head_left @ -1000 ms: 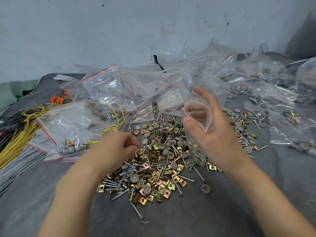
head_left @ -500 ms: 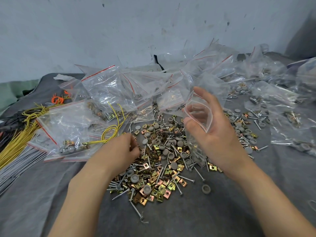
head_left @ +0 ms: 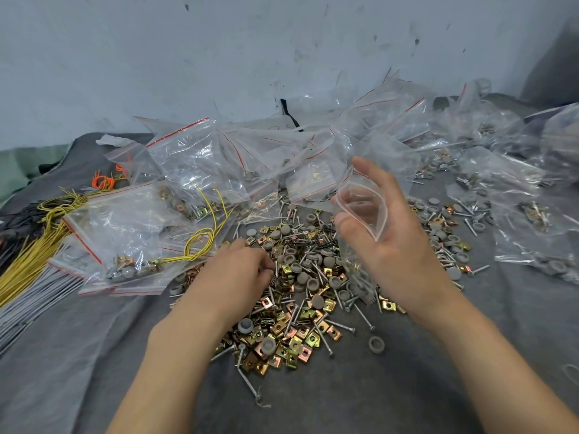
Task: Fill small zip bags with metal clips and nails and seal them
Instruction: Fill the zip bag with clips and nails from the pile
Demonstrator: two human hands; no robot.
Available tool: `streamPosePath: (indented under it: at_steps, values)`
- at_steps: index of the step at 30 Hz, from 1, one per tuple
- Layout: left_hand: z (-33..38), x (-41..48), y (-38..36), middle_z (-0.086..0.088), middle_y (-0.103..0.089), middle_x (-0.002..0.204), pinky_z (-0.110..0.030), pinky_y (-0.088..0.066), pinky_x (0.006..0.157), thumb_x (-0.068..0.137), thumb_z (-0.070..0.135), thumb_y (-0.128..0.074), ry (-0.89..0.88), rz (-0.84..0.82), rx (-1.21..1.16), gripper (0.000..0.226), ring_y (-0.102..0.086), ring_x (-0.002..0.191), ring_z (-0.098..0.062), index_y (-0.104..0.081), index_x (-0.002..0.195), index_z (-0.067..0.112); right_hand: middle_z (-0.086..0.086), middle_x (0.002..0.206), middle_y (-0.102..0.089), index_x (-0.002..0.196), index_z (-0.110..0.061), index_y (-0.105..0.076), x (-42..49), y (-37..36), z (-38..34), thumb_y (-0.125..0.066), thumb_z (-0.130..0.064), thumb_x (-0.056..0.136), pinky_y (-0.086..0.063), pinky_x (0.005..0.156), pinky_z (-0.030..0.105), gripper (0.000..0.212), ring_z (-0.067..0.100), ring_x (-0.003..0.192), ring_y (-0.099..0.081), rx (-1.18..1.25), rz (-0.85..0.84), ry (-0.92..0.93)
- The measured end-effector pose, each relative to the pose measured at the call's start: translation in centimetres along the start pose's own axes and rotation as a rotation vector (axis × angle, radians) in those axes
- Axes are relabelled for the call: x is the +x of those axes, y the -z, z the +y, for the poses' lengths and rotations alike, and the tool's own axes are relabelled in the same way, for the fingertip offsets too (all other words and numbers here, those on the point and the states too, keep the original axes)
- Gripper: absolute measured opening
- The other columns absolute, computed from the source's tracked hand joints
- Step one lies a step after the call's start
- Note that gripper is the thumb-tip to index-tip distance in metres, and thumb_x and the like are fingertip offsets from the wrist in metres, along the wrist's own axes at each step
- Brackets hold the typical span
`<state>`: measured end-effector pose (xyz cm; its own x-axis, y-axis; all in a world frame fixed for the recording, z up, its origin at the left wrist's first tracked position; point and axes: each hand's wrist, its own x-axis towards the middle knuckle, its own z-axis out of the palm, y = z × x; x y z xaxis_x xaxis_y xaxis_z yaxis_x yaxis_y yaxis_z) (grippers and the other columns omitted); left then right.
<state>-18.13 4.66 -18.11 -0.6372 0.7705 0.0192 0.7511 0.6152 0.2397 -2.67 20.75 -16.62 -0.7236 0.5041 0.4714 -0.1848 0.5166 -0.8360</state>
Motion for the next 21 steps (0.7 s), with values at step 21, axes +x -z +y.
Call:
streamPosePath:
  at_steps: [21]
  values:
    - [4.4, -1.0, 6.0, 0.023, -0.066, 0.074, -0.011, -0.044, 0.063, 0.098, 0.020, -0.057, -0.234, 0.393, -0.850, 0.024, -0.056, 0.066, 0.005, -0.070, 0.100, 0.039, -0.027, 0.112, -0.059, 0.143, -0.051, -0.030, -0.1, -1.0, 0.2, -0.061, -0.041, 0.090, -0.049, 0.093, 0.031, 0.062, 0.000, 0.110, -0.059, -0.047, -0.049, 0.032]
